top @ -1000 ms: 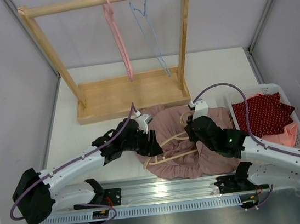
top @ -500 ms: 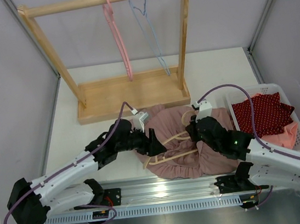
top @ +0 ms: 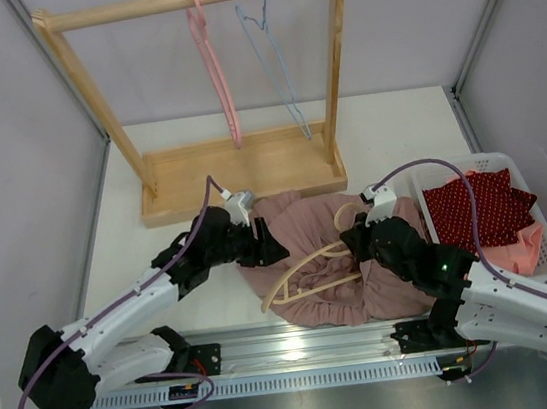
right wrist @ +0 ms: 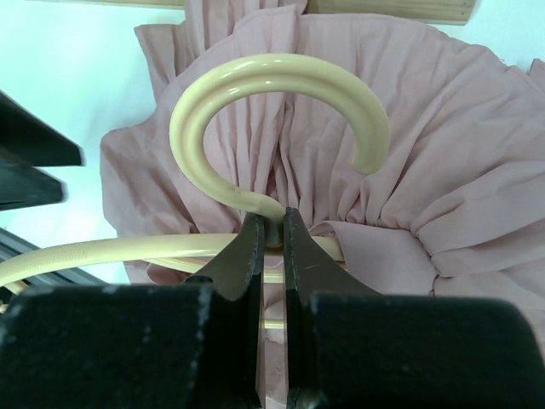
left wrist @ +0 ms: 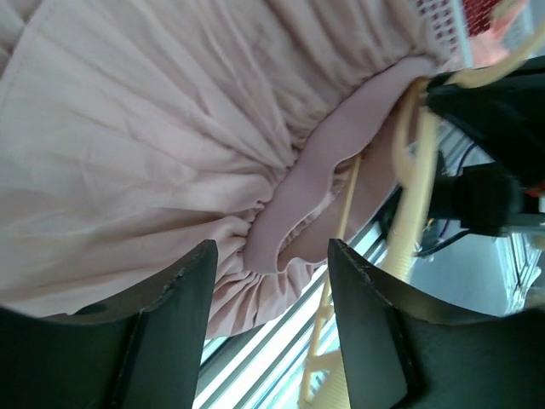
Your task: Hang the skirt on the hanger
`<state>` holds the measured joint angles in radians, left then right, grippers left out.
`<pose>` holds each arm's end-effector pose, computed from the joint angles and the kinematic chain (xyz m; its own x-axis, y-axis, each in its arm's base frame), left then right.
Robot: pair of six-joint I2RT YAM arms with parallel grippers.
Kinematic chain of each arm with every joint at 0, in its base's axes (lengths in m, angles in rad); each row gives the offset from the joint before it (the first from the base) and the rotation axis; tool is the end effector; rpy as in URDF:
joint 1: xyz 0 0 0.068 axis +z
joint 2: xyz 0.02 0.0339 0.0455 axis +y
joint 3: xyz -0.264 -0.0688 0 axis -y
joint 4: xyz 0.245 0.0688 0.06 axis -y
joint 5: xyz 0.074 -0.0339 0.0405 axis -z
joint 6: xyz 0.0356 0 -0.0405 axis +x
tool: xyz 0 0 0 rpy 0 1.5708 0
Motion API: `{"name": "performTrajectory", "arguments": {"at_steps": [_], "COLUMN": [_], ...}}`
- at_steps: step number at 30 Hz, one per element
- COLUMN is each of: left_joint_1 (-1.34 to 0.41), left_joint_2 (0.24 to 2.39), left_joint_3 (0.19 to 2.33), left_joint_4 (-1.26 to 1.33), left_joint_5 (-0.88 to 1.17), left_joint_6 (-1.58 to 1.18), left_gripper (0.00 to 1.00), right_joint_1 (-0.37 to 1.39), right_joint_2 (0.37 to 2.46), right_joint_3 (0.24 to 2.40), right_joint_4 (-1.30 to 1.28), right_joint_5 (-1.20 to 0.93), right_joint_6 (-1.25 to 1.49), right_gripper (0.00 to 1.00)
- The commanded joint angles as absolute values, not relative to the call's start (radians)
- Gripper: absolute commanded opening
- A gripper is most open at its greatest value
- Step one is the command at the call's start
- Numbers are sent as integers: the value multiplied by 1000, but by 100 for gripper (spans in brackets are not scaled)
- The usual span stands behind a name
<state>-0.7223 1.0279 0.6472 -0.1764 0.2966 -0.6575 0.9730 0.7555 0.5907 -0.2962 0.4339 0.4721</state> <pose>0.1620 -0.1566 0.2471 -0.8141 -0.0616 -0.5774 0.4053 0.6517 -0.6410 0.1106 0.1359 0.2662 -0.4677 0.0463 -0.8827 -0.3654 0.8992 0.2407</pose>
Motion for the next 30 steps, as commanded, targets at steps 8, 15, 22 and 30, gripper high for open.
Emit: {"name": "performTrajectory", "arguments": {"at_steps": [8, 15, 22, 30], "left_joint_1": [-813, -880, -942, -977], "left_joint_2": [1175, 1203, 1252, 1296], "left_joint_3": [701, 650, 655, 673], "left_joint_4": [-161, -117, -107, -115], "left_joint_5": [344, 333, 285, 193], "left_joint_6": [-641, -667, -683, -704], "left_gripper": [55, 51, 51, 49], "right_joint_1": [969, 968, 963, 960], "right_joint_2": [701, 703, 701, 696], "right_joint_3": [591, 594, 597, 601], "right_joint_4": [-242, -241, -238, -245], "right_joint_5": [429, 430, 428, 425], "right_joint_6": [491, 495, 495, 495], "right_gripper": [0, 0, 0, 0]}}
